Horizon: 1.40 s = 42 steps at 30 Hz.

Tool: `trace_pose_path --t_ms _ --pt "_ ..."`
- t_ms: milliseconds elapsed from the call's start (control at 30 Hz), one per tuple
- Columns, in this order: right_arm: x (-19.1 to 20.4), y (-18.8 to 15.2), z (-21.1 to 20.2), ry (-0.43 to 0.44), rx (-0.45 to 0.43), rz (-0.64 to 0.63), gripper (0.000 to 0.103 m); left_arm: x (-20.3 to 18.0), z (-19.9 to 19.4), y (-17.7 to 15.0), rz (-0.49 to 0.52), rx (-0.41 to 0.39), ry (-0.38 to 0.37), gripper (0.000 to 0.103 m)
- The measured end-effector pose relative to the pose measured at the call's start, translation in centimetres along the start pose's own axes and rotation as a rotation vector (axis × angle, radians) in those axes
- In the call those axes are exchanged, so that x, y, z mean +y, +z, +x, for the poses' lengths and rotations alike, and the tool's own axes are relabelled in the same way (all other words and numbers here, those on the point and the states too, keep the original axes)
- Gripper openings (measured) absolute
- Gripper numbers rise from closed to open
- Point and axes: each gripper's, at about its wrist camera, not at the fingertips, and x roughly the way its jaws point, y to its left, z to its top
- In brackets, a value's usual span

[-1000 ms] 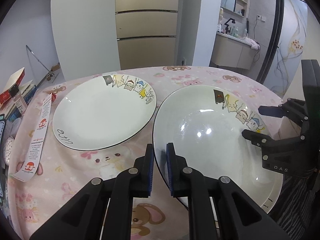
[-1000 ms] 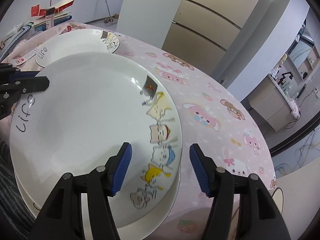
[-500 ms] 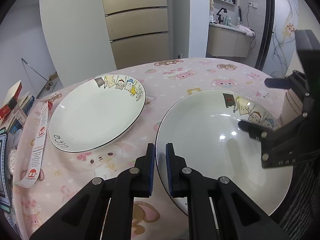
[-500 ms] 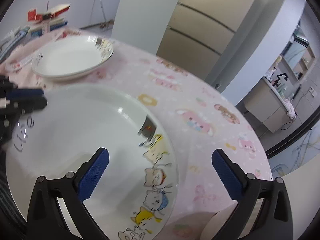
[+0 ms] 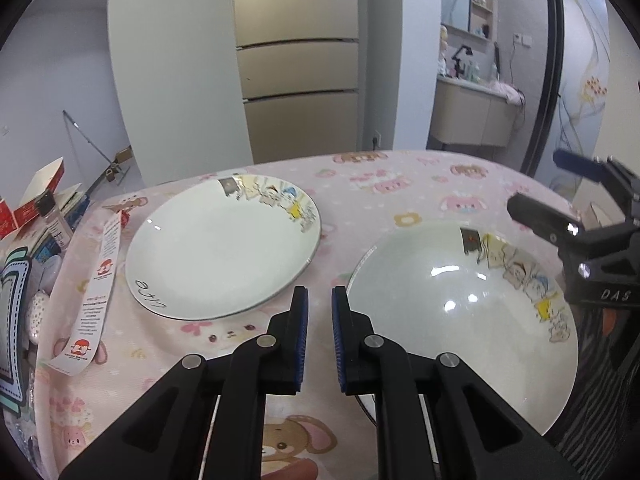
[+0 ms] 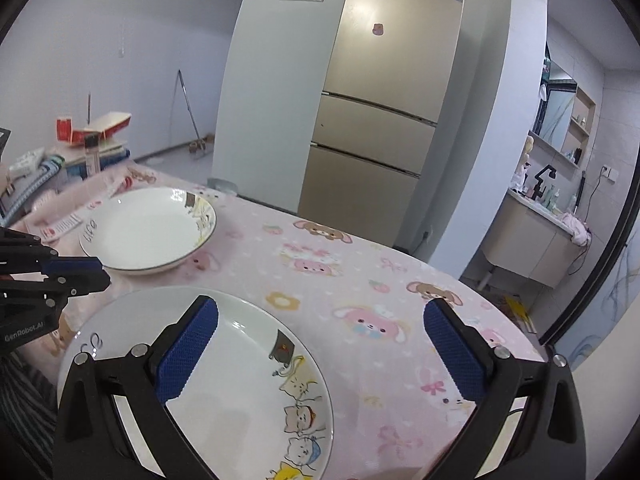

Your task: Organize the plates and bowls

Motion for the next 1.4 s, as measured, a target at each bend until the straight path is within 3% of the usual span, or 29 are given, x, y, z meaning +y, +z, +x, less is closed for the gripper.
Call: trace_pose_path --t_ms 33,67,133,333,433,933,1167,1400 --pt "0.0 0.0 0.1 0.003 -0.002 0.004 0.103 0.2 -0.2 0.1 -0.008 -0.010 -0.001 0.034" --pt "0.0 0.0 0.0 0.007 -0.004 0.005 0.103 0.3 -0.3 0.2 -0.013 -0.018 -0.002 0.058" --pt "0.0 -0.1 -0.2 0.015 -0.018 0.013 0.103 0.5 -0.8 0.3 -0.024 -0.040 0.010 0.087" --pt "-0.2 0.2 -0.8 0.043 -0.059 0.035 0.103 0.8 -1.7 0.7 -0.027 -0.095 0.031 0.091" --pt "-0.1 0.2 -1.2 0.074 -0.076 0.043 0.103 1.1 -2.4 0.9 -0.038 -0.140 0.057 0.103" --pt "0.7 3.7 -3.6 0.343 -0.204 0.154 0.103 5.8 -5.2 1.5 -0.125 -0.262 0.132 0.103" --pt "4.9 6.8 -2.5 0.402 -0.177 0.008 0.103 10.2 -4.1 1.1 -0.265 -0.207 0.098 0.103" --pt "3.7 8.6 1.5 0.420 -0.103 0.128 0.103 13.7 -2.6 0.3 -0.390 -0.149 0.067 0.103"
